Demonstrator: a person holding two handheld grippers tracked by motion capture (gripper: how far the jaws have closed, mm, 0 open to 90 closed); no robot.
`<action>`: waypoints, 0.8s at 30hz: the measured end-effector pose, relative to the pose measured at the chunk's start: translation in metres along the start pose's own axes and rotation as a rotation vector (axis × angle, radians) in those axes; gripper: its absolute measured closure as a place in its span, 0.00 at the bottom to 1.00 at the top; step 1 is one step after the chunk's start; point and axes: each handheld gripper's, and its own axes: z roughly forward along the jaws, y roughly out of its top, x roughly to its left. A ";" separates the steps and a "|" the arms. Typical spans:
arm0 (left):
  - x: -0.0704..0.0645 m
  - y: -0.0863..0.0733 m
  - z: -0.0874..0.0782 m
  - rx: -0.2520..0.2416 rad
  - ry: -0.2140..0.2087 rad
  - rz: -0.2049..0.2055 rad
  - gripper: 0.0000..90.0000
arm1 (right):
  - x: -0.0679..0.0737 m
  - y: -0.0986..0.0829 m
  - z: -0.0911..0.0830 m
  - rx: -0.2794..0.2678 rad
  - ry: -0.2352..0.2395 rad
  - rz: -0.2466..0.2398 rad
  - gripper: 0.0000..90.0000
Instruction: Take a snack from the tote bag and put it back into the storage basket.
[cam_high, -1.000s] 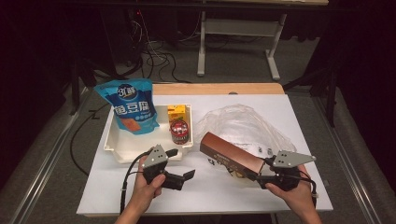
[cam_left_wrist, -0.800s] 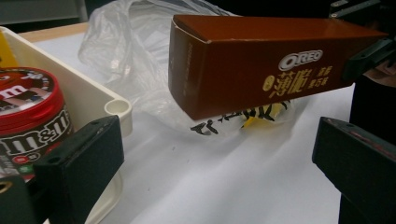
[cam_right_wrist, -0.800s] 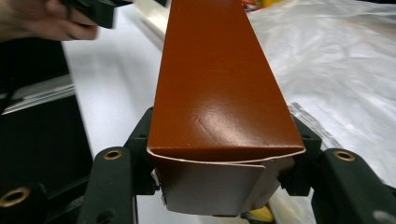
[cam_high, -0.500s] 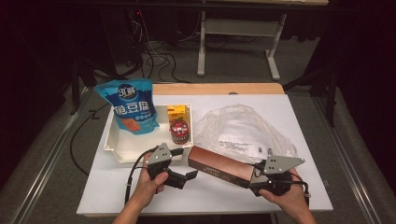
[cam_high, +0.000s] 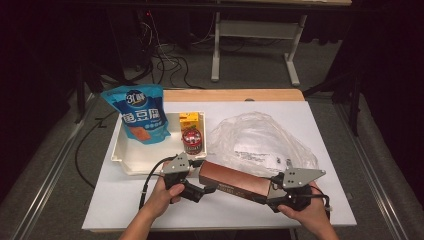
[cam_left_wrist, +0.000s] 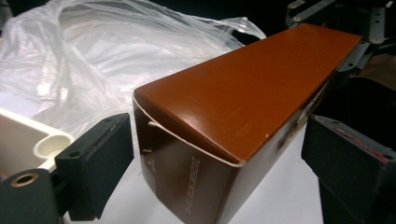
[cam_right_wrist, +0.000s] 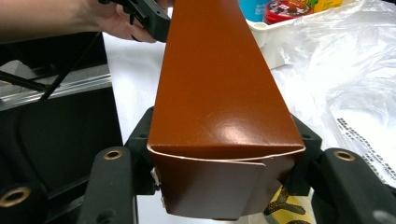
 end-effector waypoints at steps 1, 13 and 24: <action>0.000 0.000 0.000 -0.002 -0.005 -0.007 0.12 | 0.000 0.000 0.000 0.001 0.003 0.001 0.50; -0.002 -0.003 -0.001 0.012 -0.044 -0.013 0.17 | -0.001 -0.001 -0.001 -0.009 0.036 -0.006 0.50; 0.000 -0.010 -0.003 0.063 -0.065 0.041 0.23 | -0.003 -0.003 -0.001 -0.007 0.061 -0.008 0.50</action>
